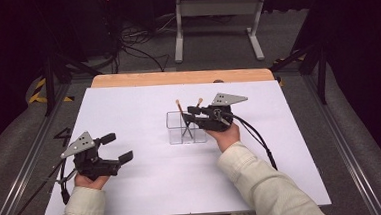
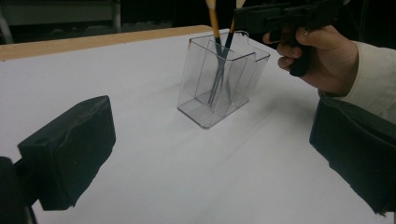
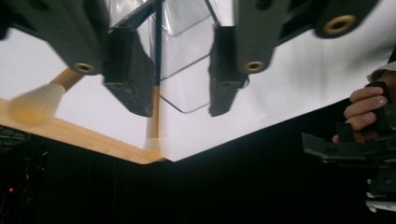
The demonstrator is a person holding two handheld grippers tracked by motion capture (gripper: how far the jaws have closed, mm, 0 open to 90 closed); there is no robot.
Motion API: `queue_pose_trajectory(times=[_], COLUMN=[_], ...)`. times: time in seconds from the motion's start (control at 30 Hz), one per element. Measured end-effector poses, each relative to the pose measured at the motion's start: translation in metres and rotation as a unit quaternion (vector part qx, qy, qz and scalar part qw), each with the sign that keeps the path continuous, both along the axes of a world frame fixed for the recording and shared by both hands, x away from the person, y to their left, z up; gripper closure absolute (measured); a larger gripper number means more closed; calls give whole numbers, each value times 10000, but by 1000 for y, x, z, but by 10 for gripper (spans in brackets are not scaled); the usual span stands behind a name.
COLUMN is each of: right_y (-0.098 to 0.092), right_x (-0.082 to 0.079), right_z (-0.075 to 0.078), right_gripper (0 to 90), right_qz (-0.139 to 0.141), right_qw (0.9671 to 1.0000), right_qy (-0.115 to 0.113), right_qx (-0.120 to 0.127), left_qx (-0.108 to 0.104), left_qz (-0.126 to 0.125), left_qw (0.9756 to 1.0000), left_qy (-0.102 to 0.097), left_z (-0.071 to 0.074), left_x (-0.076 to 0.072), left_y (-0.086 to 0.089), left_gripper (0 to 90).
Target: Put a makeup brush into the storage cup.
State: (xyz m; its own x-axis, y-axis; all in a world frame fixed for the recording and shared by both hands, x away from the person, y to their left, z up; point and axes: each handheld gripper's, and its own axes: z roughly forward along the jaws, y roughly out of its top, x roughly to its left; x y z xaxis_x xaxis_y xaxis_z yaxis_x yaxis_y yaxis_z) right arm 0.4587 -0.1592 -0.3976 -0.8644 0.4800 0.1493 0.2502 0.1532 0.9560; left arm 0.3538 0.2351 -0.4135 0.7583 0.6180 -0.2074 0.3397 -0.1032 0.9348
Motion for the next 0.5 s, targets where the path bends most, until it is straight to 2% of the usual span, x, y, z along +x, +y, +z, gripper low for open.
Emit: queue_pose_trajectory(times=[0.07, 0.17, 0.3, 0.4, 0.5], right_y=[0, -2, -5, -10, -17], right_x=[-3, -10, -22, -30, -35], right_z=[5, 13, 23, 32, 38], right_gripper=[468, 388, 237, 144, 48], right_qz=[-15, 17, 20, -12, -21], right_qw=[9999, 9996, 9985, 9978, 9979], right_qy=[-135, -281, -516, -618, -629], right_qx=[-6, -21, -163, -225, -146], left_qx=[1, 2, 1, -6, -20], left_qz=[0, 6, 16, 38, 28], left_qw=[10000, 10000, 10000, 10000, 10000], left_qy=[-2, 3, -20, -19, -43], left_z=[0, 0, 1, 2, 3], left_x=[0, -1, -2, -3, -4], left_y=[0, 0, 2, 2, 2], left_gripper=[11, 11, 11, 11, 11])
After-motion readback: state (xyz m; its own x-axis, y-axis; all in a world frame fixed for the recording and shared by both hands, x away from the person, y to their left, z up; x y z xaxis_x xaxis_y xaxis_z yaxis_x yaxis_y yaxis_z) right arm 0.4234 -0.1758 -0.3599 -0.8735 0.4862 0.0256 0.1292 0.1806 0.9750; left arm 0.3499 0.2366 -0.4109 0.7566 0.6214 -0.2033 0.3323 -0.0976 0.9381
